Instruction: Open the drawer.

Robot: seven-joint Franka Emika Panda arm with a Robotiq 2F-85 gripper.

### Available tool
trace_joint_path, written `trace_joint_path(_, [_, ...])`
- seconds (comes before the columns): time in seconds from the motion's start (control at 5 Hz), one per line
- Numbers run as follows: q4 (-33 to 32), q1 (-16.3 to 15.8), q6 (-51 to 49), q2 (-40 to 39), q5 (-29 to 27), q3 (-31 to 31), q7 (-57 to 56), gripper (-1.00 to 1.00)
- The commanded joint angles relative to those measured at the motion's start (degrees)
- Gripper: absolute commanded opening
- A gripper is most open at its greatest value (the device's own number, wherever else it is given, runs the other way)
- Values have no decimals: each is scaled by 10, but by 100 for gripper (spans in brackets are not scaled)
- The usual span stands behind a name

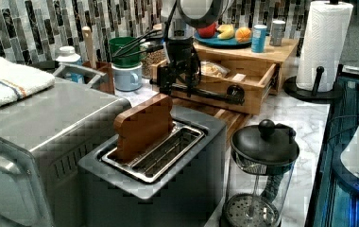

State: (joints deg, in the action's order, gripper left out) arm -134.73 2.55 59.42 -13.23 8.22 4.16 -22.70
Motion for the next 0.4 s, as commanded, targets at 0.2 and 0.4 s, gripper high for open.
trace_joint_path(0.2, [28, -44, -7, -4, -62, 56, 40, 100])
trace_joint_path(0.4, [28, -44, -7, -4, -62, 56, 40, 100])
